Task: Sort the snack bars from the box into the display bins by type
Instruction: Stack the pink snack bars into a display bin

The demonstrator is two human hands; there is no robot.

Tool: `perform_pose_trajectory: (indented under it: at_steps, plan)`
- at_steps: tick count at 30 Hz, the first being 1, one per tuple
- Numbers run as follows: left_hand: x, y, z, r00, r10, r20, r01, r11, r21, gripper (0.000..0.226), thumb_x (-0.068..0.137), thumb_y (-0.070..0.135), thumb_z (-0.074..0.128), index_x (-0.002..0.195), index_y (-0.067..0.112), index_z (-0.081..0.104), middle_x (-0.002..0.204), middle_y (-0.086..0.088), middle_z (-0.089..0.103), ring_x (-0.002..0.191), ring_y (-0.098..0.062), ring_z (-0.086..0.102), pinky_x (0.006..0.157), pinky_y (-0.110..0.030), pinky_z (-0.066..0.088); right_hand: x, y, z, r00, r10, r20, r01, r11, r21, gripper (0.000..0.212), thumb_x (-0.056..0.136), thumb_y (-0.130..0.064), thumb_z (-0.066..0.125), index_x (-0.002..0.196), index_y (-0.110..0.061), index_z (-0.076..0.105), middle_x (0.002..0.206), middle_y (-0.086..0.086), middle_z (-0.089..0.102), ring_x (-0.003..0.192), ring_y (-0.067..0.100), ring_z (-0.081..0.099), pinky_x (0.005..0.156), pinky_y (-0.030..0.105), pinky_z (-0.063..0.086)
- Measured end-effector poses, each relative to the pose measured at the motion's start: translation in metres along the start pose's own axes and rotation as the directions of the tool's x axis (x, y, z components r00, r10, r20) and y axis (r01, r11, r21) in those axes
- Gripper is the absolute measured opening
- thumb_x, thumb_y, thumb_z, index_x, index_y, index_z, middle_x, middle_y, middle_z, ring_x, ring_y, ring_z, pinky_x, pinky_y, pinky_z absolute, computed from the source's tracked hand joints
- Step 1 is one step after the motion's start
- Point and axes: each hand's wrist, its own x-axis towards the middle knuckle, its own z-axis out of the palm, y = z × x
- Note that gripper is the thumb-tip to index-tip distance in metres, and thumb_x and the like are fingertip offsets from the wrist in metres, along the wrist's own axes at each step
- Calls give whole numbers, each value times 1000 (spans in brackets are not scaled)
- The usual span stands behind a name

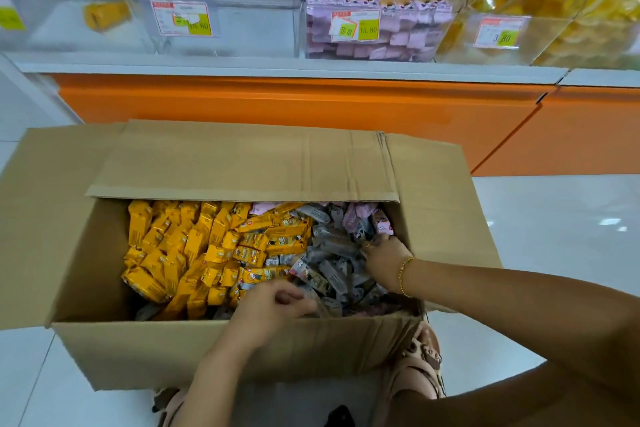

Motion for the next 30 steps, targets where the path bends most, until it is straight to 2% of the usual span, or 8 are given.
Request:
perform_pose_trajectory:
  at_steps: [5, 7, 9, 12, 15, 19, 25, 30]
  plan:
    - [-3, 56, 8, 986, -80, 147, 159, 727, -668, 41, 88, 36, 57, 109, 2, 62, 98, -14, 73, 91, -25, 71, 84, -35, 56, -86, 32, -63, 942, -42, -334, 167, 919, 356, 34, 98, -29, 45, 131, -26, 48, 149, 5, 28, 124, 21, 36, 96, 30, 32]
    - [-4, 78, 11, 993, -20, 119, 108, 590, -800, 39, 87, 36, 57, 100, 0, 64, 95, -18, 72, 88, -28, 71, 79, -35, 56, -116, 35, -72, 841, 18, -541, 278, 844, 459, 24, 94, -35, 52, 118, -32, 55, 150, -1, 28, 118, 21, 41, 93, 22, 33]
    - [-4, 99, 10, 996, 75, 50, 6, 500, -866, 33, 82, 34, 59, 76, 2, 65, 74, -14, 67, 69, -21, 69, 65, -29, 56, -133, 38, -73, 764, 69, -642, 359, 781, 511, 26, 86, -37, 63, 111, -35, 58, 145, -2, 38, 110, 25, 50, 89, 32, 49]
    - [-2, 120, 2, 992, 128, -26, -77, 412, -908, 28, 76, 28, 61, 74, 0, 64, 64, -13, 62, 55, -20, 62, 55, -29, 55, -144, 51, -66, 677, 116, -727, 523, 619, 586, 40, 91, -39, 54, 131, -37, 47, 148, -10, 33, 121, 12, 48, 95, 27, 48]
    - [0, 133, -4, 987, 161, -8, -67, 365, -929, 47, 79, 25, 68, 111, -9, 61, 101, -27, 62, 89, -36, 60, 90, -58, 46, -148, 66, -72, 672, 299, -677, 598, 321, 735, 55, 93, -18, 60, 139, -36, 37, 147, -16, 32, 117, -3, 50, 91, 18, 48]
    - [0, 145, -10, 978, 201, -57, -124, 337, -933, 45, 68, 20, 74, 104, -3, 64, 94, -24, 64, 77, -33, 64, 80, -49, 49, -136, 77, -83, 835, 422, -354, 514, -366, 776, 73, 76, 10, 71, 136, -21, 44, 122, -8, 59, 83, -5, 65, 73, 13, 51]
    - [-8, 157, -15, 945, 296, -138, -250, 382, -890, 44, 78, 27, 68, 114, 4, 59, 108, -26, 60, 91, -35, 54, 83, -52, 42, -136, 89, -90, 806, 470, -360, 537, -324, 779, 35, 75, 6, 73, 95, -22, 67, 82, -10, 71, 72, 3, 67, 70, 17, 53]
    - [-15, 173, -18, 931, 328, -161, -302, 444, -844, 28, 78, 11, 65, 106, 10, 63, 76, -10, 59, 57, -22, 53, 49, -33, 48, -136, 92, -96, 740, 572, -353, 538, -188, 822, 32, 77, -1, 75, 95, -26, 70, 87, -4, 73, 75, 13, 68, 74, 26, 58]
